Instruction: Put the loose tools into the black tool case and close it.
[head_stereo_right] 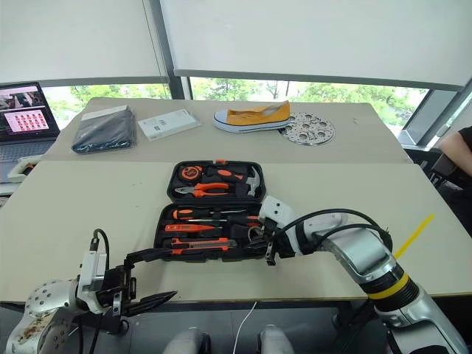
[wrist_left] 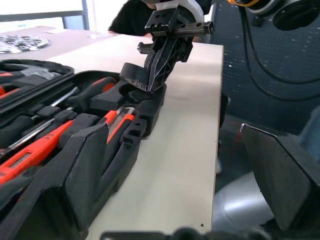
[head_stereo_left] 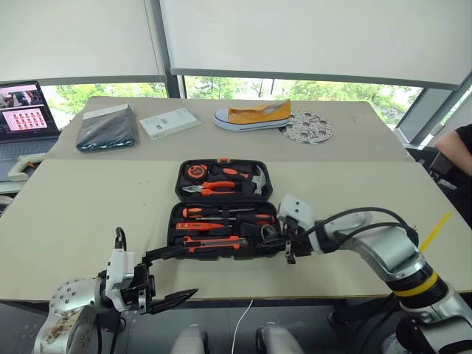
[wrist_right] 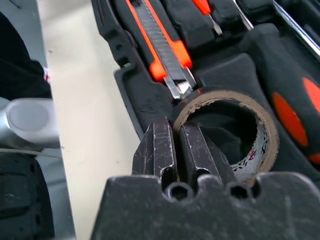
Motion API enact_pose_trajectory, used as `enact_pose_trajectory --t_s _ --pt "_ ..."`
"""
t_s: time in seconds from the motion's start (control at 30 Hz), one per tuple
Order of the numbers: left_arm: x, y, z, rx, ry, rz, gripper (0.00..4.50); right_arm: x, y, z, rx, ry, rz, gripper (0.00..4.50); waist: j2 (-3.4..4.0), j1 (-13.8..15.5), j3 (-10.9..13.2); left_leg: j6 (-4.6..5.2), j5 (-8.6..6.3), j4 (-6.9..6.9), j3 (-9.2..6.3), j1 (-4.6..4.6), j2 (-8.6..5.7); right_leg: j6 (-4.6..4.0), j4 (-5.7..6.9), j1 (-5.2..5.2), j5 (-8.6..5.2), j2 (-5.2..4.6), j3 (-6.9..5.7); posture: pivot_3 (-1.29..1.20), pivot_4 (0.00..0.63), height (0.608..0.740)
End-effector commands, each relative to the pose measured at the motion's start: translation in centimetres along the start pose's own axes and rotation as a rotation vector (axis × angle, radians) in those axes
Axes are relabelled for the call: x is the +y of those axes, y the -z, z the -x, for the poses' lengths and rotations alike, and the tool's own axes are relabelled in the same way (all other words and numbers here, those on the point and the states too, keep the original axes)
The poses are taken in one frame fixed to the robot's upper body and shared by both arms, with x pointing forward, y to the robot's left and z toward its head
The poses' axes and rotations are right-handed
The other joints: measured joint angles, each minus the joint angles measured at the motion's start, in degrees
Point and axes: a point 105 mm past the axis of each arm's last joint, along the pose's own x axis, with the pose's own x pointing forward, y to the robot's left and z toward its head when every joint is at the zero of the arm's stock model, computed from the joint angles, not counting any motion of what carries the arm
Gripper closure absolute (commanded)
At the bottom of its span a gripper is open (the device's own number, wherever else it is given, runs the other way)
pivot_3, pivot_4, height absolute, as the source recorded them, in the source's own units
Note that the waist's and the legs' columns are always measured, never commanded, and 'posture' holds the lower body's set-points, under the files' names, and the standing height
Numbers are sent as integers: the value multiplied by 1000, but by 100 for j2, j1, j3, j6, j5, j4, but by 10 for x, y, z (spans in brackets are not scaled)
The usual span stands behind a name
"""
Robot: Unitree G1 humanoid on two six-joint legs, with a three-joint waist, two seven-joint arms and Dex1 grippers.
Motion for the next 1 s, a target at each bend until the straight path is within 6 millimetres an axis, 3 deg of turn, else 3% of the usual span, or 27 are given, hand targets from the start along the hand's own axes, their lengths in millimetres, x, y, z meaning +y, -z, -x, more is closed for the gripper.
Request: enact_pose_trajectory --t_s 0.03,0.23,0.33,0.53,0.6,0.67,0.7,0.73,0.77,0.83,1.0 --pt "-3 -11 0 -25 -1 -59 0 -5 1 10 39 -3 2 3108 0 -13 0 0 0 1 1 -2 0 -3 -2 -1 -2 -1 1 0 150 740" --pt "12 -23 2 -78 -110 -70 0 3 -24 17 -67 -70 39 1026 0 -17 1 0 0 1 4 -4 3 13 1 -6 12 2 1 0 150 740" --pt "20 -27 6 -89 -168 -71 0 -6 -33 30 -128 -21 43 10 -1 -16 1 0 0 1 3 -6 3 17 1 -8 14 3 0 0 150 740" --pt "39 -29 18 -78 -263 -57 0 2 -18 51 -183 -91 18 10 -3 23 1 0 -1 1 2 -10 -2 15 -5 -3 17 -1 -1 0 150 740" --pt "53 -26 26 -40 -332 -44 0 -13 -18 55 -229 -5 35 10 -4 13 2 2 -2 1 2 -9 -1 14 -6 -3 16 0 -1 0 150 740" --pt "75 -19 37 25 -439 -34 0 -43 -18 61 -266 165 82 10 -3 -19 2 2 -2 0 2 -6 0 23 -1 -5 13 4 0 0 150 740" --pt "87 -16 42 57 -497 -23 485 -57 -19 64 -282 246 102 0 -3 -30 3 2 -1 1 3 -4 0 27 0 -4 15 6 0 0 150 740" --pt "101 -14 45 80 -563 -4 576 -71 -16 66 -281 324 93 512 -4 -32 4 3 -1 1 3 6 1 27 1 2 16 8 0 0 150 740" --pt "112 -13 47 96 -617 19 960 -83 -14 68 -278 383 98 621 -4 -33 6 3 0 3 3 11 0 26 5 3 20 10 1 0 150 740" --pt "132 -9 45 156 -682 34 1703 -102 -7 63 -241 470 118 1299 -6 -30 6 5 6 3 3 12 -1 27 6 3 26 12 2 0 150 740" --pt "161 11 41 309 -732 40 3519 -120 -2 32 -183 475 194 3009 -6 -41 6 4 7 2 3 3 -4 -7 3 1 45 14 5 0 150 740"
